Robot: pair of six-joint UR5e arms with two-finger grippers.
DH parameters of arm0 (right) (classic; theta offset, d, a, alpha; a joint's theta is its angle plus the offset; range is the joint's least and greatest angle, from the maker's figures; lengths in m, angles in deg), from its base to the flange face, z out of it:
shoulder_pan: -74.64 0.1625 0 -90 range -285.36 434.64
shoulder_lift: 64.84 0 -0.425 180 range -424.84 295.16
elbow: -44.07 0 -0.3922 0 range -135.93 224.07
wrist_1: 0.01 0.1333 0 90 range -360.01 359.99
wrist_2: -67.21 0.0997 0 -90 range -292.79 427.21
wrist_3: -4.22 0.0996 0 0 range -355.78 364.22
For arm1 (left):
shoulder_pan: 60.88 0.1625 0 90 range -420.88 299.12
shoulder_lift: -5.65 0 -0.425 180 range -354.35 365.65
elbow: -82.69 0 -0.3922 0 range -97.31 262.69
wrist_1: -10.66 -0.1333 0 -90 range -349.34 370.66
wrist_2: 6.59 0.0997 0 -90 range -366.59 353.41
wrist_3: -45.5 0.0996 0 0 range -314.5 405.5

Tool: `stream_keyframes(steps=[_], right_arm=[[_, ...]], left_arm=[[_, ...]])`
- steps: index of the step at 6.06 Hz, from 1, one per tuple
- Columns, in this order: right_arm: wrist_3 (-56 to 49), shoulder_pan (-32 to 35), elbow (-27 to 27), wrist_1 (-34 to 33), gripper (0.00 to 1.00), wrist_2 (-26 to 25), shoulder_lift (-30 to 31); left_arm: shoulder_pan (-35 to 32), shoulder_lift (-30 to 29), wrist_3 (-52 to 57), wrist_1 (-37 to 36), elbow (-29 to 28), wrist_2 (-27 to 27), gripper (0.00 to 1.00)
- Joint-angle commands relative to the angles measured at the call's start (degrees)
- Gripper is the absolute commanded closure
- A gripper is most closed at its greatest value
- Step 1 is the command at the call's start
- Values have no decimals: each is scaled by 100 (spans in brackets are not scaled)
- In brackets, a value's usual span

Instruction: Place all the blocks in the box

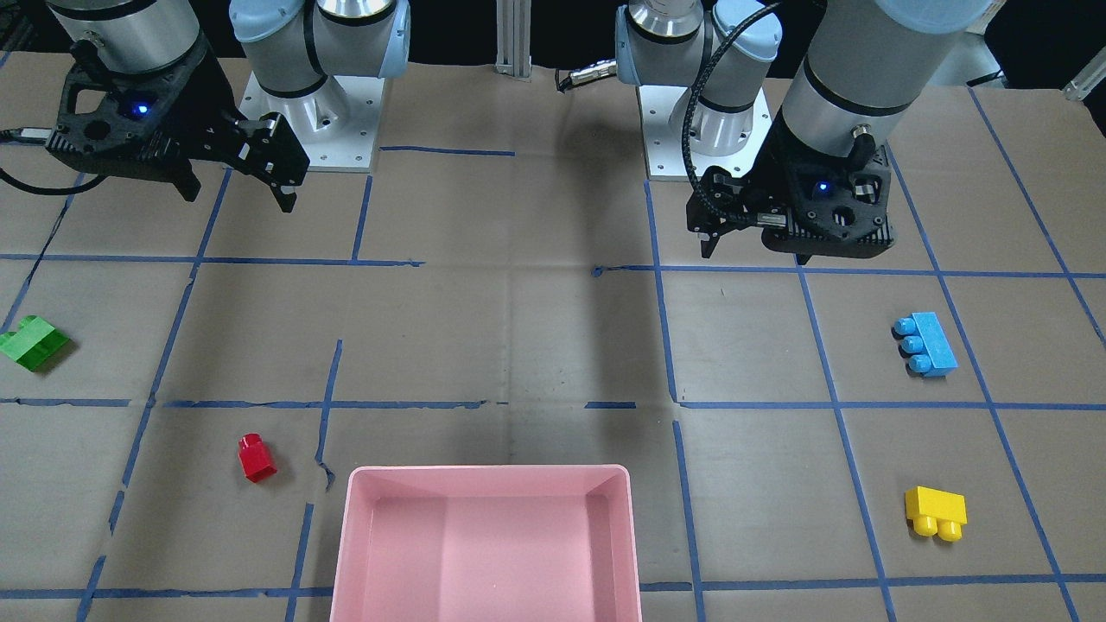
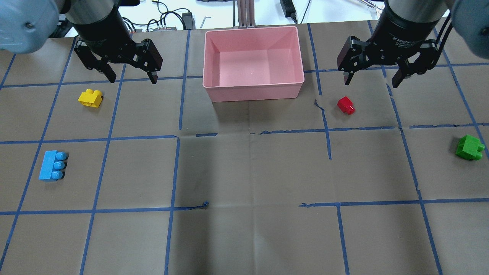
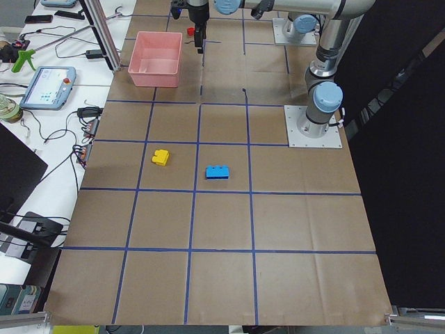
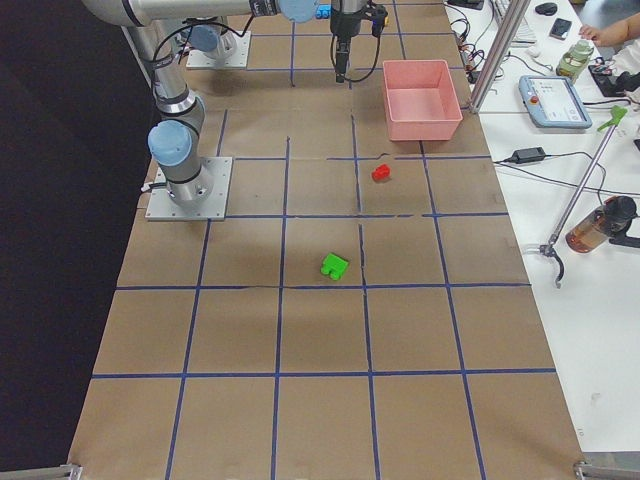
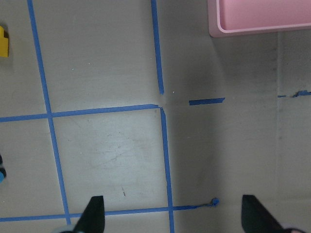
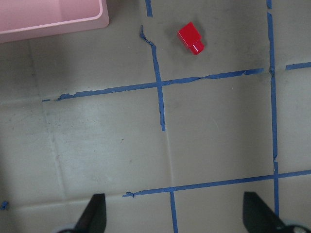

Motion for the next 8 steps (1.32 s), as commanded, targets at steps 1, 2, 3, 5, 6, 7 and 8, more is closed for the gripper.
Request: stream_keyframes(steps=[1,2,3,5,6,7,8], right_arm=[[0,1,0,0,0,-3,0],[0,1,0,0,0,-3,0],[0,1,0,0,0,5,0],[0,-8,0,0,0,6,0],[17,1,0,0,0,6,-9],[9,-16,0,9,0,23,-9],[-43,-112,9,0,0,6,-35]], left_arm=[[9,0,17,0,0,9,1],[36,35,-17,70,-9,26,1],[366,114,26,166,9,18,1],[1393,176,244,211,35,9,1],[2059,167,1255,263,53,44,1],[2701,97,2197,255,218,253,1],[3143,-8,3224,46,524,220,1]])
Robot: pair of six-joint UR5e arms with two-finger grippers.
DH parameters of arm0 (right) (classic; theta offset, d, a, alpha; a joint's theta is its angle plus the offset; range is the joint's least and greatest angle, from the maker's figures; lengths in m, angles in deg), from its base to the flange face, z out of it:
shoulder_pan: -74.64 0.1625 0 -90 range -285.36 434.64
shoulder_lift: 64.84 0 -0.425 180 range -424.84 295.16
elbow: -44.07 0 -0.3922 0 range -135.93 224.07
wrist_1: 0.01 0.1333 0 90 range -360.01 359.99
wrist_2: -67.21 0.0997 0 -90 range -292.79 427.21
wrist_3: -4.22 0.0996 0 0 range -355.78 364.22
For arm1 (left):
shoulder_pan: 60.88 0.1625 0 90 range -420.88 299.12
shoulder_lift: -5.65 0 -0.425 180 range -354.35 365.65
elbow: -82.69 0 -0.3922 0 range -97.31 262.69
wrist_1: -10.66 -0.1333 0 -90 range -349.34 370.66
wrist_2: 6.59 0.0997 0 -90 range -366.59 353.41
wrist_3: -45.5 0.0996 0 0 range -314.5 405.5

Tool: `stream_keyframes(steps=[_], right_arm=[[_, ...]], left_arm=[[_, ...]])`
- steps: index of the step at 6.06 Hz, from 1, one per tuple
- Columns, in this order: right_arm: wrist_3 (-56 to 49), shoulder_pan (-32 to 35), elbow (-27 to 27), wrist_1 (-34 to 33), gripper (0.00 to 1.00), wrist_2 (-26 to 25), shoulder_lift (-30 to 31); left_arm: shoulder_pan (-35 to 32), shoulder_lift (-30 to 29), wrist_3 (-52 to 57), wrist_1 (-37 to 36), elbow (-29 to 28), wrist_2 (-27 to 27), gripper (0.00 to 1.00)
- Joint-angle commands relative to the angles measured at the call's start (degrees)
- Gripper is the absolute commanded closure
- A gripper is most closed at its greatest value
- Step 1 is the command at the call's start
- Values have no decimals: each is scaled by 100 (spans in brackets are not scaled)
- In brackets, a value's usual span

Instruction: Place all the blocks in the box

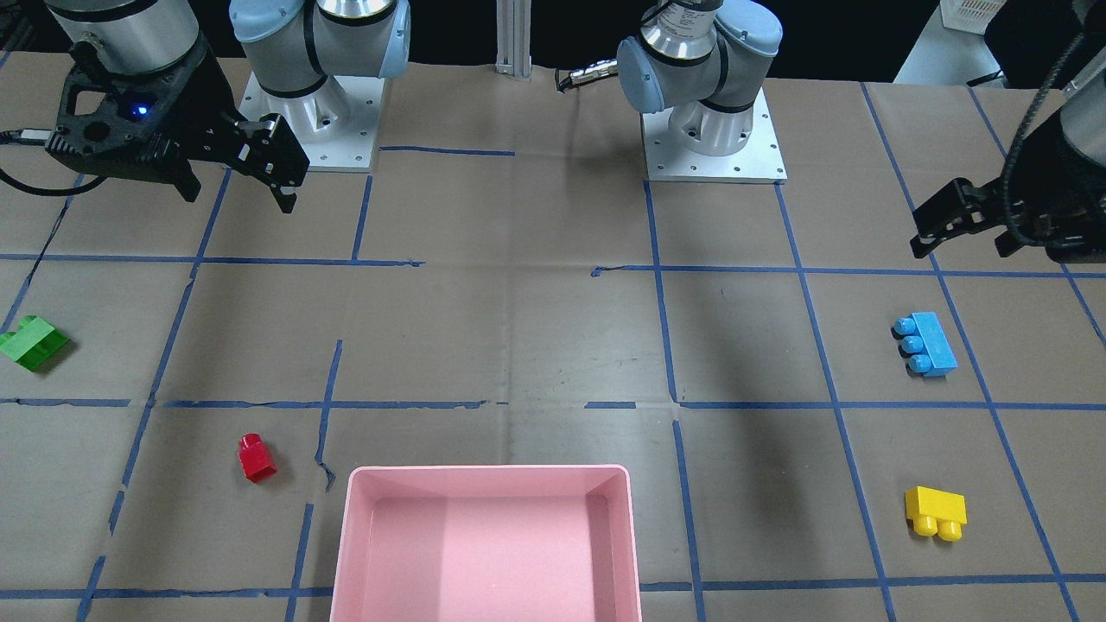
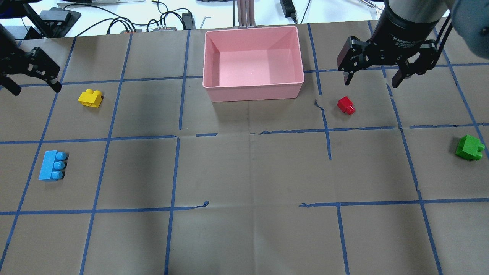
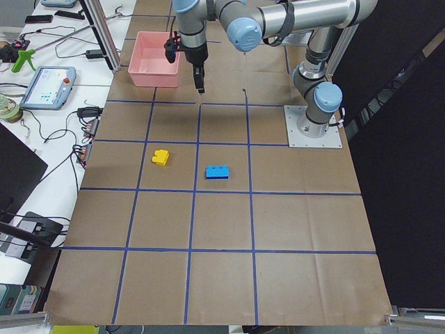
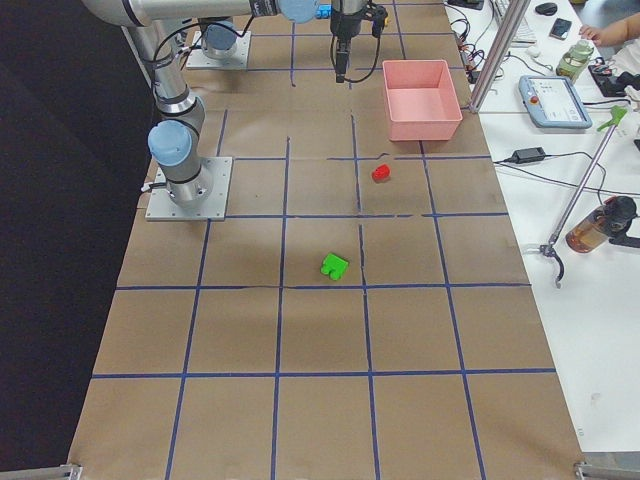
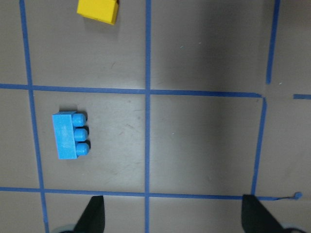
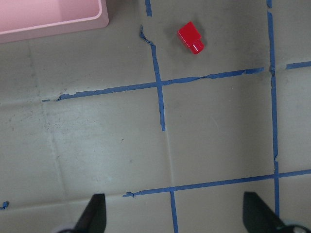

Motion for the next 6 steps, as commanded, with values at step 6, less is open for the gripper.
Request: stream_keyframes(steps=[6], right_arm=[[-5055,-2765,15,-13,0,-43,-193]], left_arm=[[1466,-1591,1670,-3438,1963,0,1]])
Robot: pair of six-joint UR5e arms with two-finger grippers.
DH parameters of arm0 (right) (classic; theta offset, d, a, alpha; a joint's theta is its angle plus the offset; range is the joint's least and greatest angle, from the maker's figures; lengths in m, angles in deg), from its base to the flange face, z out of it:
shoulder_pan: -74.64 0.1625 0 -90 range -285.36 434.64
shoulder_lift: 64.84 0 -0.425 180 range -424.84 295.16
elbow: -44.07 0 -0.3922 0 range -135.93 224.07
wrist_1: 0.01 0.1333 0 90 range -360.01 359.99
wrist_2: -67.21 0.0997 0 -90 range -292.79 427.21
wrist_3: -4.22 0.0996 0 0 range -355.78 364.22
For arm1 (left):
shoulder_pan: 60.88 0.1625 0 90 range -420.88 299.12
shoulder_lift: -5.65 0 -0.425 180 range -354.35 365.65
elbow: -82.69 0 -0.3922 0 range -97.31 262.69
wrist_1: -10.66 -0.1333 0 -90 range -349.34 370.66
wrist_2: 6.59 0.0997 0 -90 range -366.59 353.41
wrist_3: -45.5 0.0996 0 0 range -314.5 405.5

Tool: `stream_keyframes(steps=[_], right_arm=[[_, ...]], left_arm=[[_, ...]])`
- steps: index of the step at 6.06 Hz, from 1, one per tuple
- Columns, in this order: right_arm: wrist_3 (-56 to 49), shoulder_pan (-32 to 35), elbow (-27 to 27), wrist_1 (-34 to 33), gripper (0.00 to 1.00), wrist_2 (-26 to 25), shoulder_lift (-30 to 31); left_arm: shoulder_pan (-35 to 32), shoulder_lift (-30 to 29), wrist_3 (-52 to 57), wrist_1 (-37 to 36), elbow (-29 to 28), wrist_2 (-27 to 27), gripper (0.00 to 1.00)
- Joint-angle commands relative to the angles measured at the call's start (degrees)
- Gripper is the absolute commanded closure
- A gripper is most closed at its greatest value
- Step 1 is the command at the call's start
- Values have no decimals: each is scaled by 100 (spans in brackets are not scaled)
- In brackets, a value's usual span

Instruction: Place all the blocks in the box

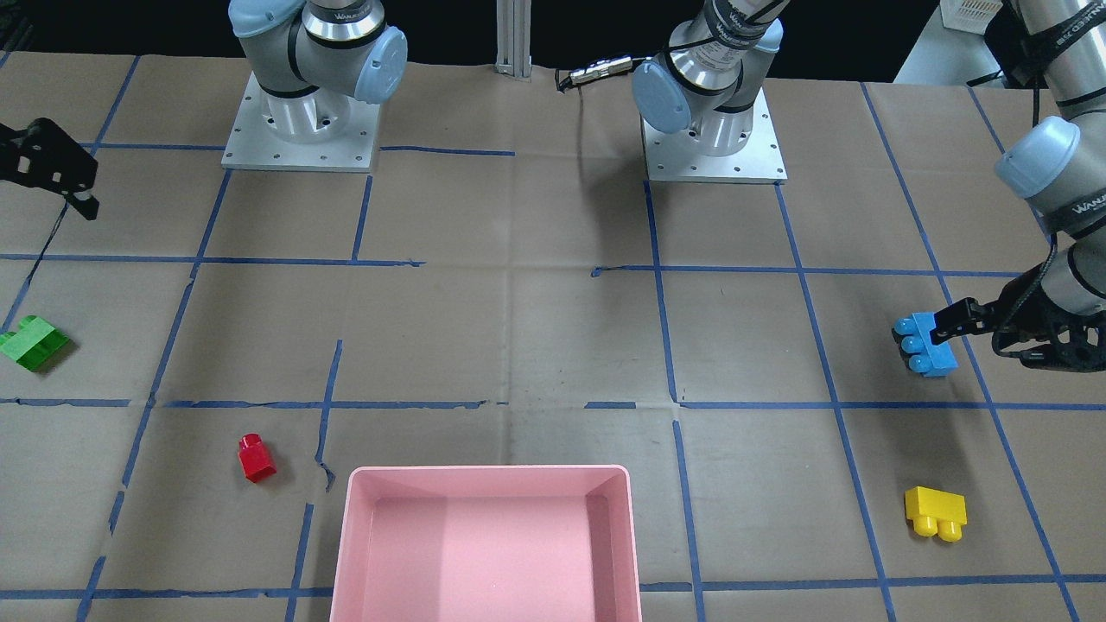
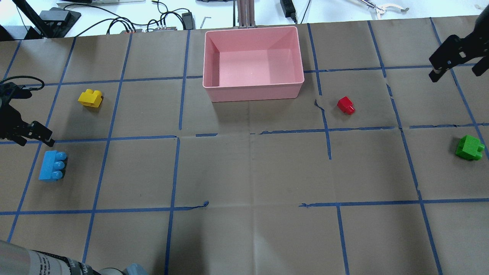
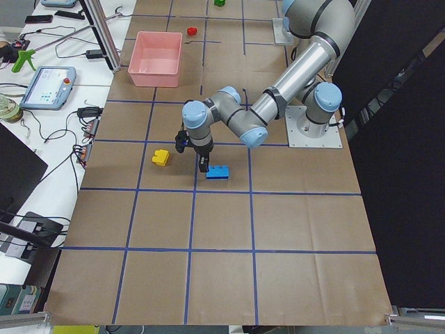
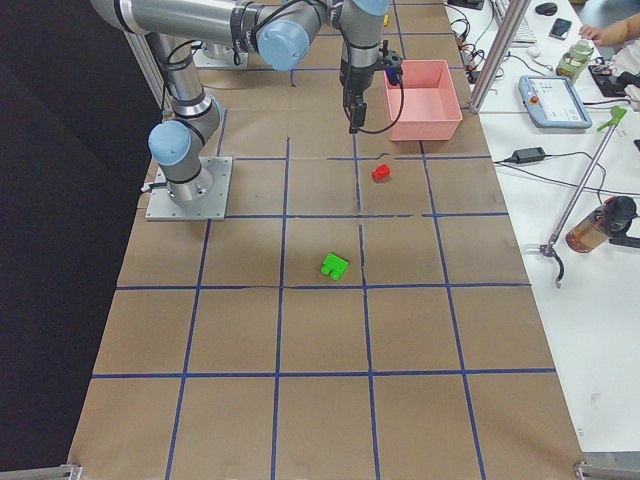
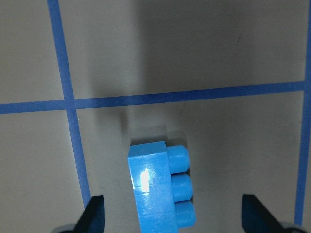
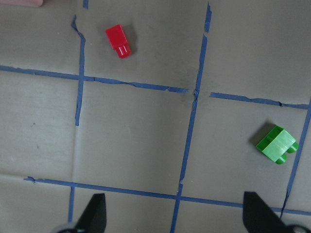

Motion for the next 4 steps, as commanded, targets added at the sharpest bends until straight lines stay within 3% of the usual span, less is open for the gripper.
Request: stream_keyframes(steps=[1,4], right_arm=[[-2168,-926,36,16,0,-11,-99],[-4679,-1816,588,-281,0,15,-152]], left_arm=[[36,-338,-33,-369,119,3,1],[36,-691,3,-292,136,258,1]])
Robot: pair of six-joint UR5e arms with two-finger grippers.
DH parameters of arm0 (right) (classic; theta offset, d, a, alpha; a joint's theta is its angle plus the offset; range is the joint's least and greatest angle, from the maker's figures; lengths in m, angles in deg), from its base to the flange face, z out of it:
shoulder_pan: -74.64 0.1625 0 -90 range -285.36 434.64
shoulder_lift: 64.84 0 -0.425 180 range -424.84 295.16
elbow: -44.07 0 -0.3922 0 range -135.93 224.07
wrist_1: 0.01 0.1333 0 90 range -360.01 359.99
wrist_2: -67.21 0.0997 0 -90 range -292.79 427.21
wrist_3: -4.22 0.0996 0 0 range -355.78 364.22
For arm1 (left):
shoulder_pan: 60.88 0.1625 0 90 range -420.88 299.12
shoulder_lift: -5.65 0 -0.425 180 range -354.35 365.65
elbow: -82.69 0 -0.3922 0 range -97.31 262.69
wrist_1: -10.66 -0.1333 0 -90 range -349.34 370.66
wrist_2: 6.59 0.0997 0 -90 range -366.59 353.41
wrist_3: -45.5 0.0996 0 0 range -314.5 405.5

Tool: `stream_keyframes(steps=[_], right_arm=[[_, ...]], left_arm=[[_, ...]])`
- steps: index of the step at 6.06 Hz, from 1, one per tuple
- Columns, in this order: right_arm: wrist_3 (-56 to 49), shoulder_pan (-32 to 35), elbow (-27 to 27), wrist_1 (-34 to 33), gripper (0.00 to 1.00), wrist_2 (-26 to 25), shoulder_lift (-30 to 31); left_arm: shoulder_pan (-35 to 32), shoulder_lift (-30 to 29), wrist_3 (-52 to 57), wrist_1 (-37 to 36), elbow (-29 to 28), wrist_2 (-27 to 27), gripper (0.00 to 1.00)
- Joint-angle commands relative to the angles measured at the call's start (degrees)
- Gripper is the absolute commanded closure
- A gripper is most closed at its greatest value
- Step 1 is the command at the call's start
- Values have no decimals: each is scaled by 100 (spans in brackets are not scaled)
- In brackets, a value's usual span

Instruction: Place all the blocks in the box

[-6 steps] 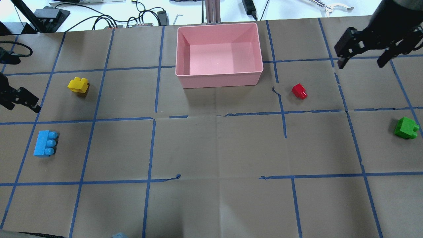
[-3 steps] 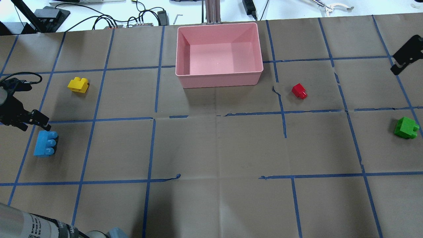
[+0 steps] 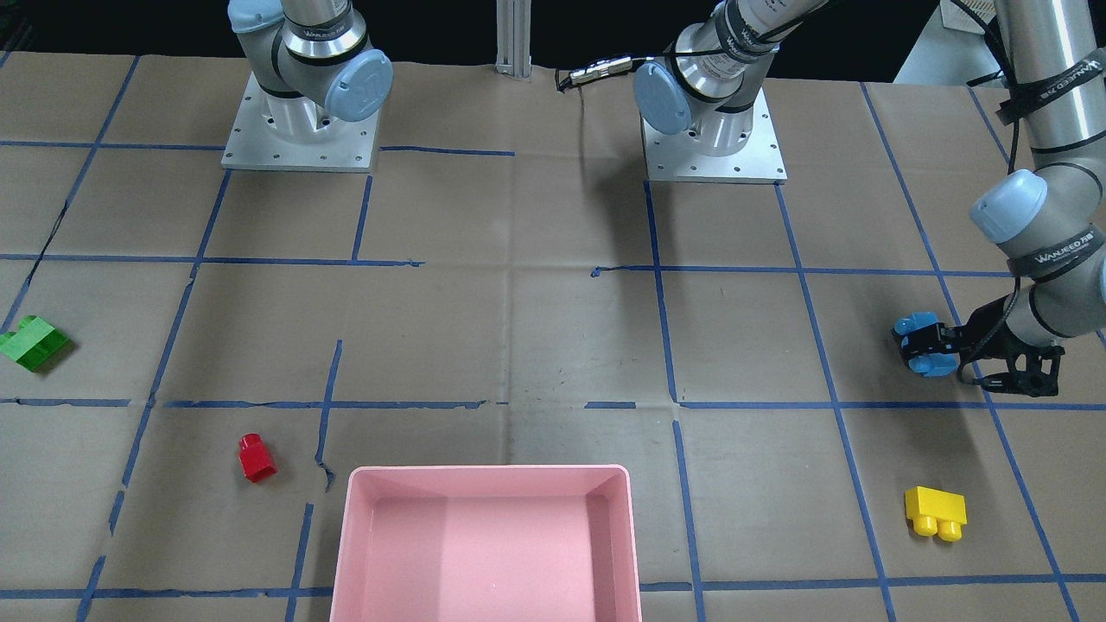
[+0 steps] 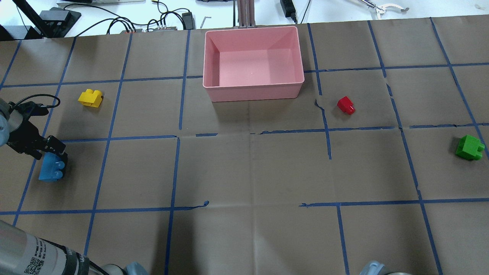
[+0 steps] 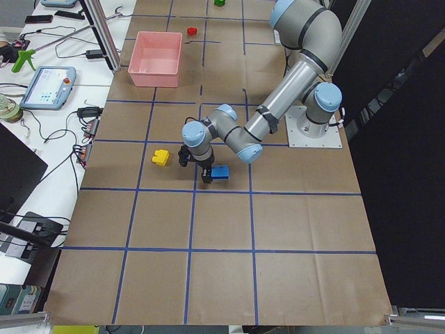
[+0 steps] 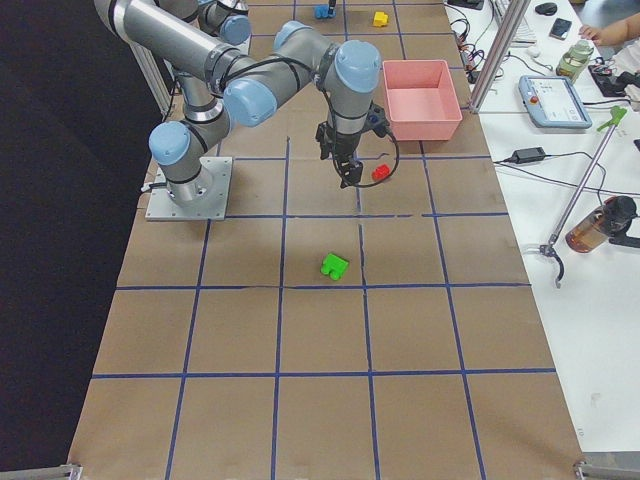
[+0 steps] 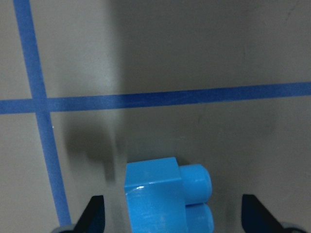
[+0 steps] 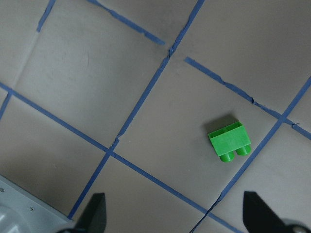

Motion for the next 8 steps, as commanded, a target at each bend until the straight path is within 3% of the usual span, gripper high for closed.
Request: stream_keyframes(steps=[1,2,3,4,5,7,8], right_arm=[[-1205,-375,472,-856,0,7,-156],[-1315,-384,841,-1576,0,7,-349],[-1325,-385,1236,-2218,0,-2,-490],[-1325,-385,1623,-3112,0,-10,-640],[-1577,-402,1809,-3608,0,-11,-911],[-1850,-420,1811,-4060,0,7,-1535],[-1869,-420,1811,-4062,0,16,-1659]], left_arm=[[0,-69,0,34,19,77,26],[0,-60,-18,35,19,181,60],[0,-34,-9,52,-7,182,86],[-17,88,-27,513,-164,182,95],[-165,263,-44,1014,-531,104,95],[-1049,624,-349,2000,-1330,-125,97],[-1594,695,-622,2029,-1630,-125,97]])
